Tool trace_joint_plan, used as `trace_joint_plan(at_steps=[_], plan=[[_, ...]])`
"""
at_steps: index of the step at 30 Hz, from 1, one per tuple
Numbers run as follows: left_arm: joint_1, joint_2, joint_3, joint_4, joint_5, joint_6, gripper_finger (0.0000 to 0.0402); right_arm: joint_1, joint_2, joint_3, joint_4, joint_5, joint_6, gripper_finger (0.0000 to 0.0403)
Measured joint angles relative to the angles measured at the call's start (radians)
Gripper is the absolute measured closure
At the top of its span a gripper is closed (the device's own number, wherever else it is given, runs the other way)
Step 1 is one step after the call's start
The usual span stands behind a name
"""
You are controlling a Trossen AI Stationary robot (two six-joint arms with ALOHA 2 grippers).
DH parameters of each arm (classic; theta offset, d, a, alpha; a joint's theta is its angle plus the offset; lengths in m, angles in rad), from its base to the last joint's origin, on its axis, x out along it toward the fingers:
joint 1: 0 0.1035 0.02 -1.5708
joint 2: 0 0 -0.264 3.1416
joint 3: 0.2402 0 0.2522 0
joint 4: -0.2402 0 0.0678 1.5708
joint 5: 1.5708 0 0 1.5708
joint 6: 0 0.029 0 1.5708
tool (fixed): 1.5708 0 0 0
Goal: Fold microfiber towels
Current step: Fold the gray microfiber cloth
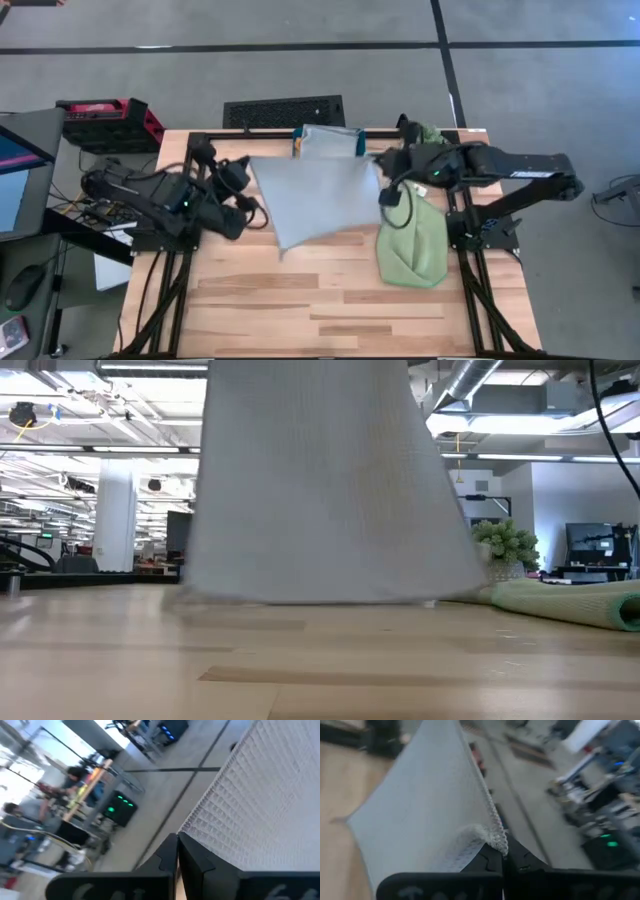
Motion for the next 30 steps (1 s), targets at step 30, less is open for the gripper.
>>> trace_joint_plan(at_steps=[30], plan=[[-0.166, 0.197, 0.055, 0.036, 0.663, -0.113, 0.0401, 0.382, 0.208, 0.000, -0.426, -0.040, 0.520, 0.0395]])
